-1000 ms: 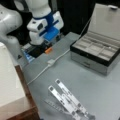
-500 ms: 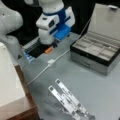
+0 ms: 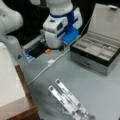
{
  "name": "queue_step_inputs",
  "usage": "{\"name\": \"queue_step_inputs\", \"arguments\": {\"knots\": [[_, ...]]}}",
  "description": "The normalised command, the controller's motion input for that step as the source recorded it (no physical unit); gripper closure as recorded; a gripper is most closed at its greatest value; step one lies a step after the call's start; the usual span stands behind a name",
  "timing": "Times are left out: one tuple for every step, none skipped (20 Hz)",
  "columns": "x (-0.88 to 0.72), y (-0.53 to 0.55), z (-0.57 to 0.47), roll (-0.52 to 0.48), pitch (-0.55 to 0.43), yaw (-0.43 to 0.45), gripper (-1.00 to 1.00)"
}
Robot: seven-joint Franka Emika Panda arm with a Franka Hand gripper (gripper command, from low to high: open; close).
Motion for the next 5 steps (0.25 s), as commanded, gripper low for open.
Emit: {"name": "queue_step_inputs", "arguments": {"knots": [[0.4, -0.13, 0.11, -0.085, 0.197, 0.104, -1.0], [0.38, -0.13, 0.09, -0.089, 0.183, 0.106, -1.0], [0.37, -0.13, 0.08, -0.085, 0.178, 0.114, -1.0], [0.35, -0.14, 0.08, -0.089, 0.172, 0.123, -1.0], [0.33, -0.14, 0.09, -0.088, 0.181, 0.132, -1.0]]}}
